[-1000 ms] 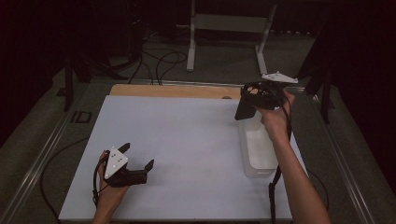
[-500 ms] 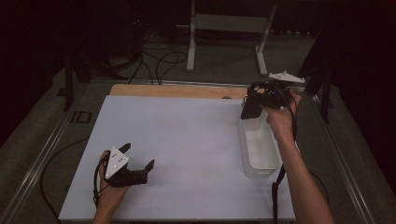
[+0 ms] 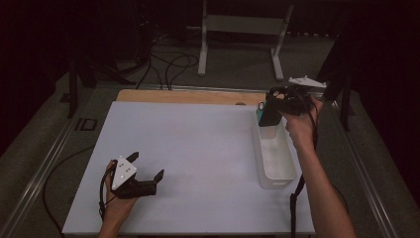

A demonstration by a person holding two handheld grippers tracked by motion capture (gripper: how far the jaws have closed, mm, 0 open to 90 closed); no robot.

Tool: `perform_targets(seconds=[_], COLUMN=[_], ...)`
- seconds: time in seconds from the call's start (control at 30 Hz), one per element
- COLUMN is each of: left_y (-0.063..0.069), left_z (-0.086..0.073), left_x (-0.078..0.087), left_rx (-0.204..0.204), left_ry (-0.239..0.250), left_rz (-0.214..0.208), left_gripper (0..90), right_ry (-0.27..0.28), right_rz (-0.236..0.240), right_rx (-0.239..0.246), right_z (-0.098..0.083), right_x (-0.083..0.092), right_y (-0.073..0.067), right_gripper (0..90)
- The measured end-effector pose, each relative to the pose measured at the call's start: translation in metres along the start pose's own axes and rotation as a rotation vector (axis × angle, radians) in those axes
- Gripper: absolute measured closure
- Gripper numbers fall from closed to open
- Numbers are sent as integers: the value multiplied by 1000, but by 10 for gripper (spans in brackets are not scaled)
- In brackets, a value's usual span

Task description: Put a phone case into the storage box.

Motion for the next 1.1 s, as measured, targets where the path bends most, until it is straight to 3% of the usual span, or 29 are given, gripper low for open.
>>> perform_targets(seconds=[0.53,1.1], left_y=[-1,-1], left_z=[1,1], left_x=[1,2], left_rx=[1,0], left_ry=[4,7], left_rz=[2,0], left_gripper=[7,7], right_ry=[-51,-96], right_rz=[-22,-30], right_rx=[-9,-7], right_z=[-18,-37], right_x=[-17,-33], right_y=[4,-3], right_gripper=[135,135])
Point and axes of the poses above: each handheld gripper's, and its own axes: x roughly backward along the jaws, z roughly out of its top, y roughly to its right, the point moved 8 cm from there along -x, roughly forward along the jaws, and after that the axes turned 6 degrees about x, right-handed, at the moved point
